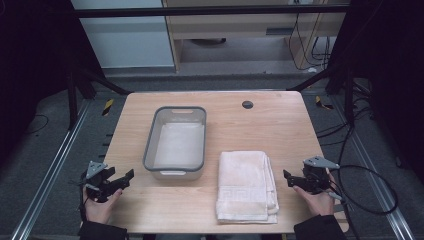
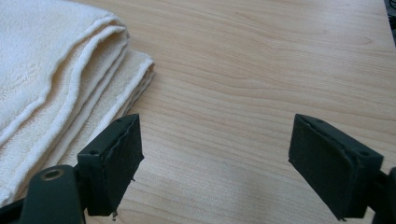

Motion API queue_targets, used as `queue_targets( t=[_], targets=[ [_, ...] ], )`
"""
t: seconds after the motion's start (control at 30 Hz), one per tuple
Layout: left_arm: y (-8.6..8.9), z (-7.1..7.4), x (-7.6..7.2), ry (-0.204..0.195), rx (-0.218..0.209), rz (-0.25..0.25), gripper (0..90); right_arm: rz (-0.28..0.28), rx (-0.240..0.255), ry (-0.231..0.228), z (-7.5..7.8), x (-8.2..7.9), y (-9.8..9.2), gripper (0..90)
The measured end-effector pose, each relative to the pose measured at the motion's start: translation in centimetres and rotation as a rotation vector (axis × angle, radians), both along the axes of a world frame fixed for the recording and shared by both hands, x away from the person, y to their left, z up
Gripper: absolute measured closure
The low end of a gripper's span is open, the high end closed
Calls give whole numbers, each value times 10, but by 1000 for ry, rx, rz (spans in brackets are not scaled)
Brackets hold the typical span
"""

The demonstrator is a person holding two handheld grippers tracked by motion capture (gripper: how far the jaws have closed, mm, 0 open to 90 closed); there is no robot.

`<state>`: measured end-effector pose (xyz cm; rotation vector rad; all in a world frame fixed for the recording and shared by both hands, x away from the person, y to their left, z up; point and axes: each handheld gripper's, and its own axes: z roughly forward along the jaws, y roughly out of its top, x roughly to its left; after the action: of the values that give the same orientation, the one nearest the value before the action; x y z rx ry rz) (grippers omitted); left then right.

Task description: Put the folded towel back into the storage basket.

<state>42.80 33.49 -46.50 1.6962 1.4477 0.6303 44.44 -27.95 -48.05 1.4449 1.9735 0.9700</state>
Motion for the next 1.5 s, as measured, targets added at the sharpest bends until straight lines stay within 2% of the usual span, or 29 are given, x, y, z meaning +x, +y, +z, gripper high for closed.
queue_targets(
  t=[0.3,0.43,0.53,0.7,0.97,1.17,1.37,1.5],
  targets=[
    [-6,5,-6,-18,-7,-7,215,22,0,-18,2,-1,1,197],
    [-11,8,-9,-35,-11,-24,221,22,23,-22,6,-2,2,206],
    [-16,9,-10,-46,-4,-33,226,28,19,-11,6,-1,2,209],
    [-19,13,-10,-57,-18,-45,242,40,27,-10,8,0,3,218],
    [-22,17,-9,-66,-27,-54,249,39,34,-32,13,2,2,217],
    [-27,24,-7,-82,-38,-54,260,43,51,-52,21,5,2,217],
    [-33,39,-4,-115,-64,-59,278,52,74,-78,34,8,2,219],
    [-38,47,-1,-124,-60,-72,281,47,91,-95,42,8,1,223]
  ],
)
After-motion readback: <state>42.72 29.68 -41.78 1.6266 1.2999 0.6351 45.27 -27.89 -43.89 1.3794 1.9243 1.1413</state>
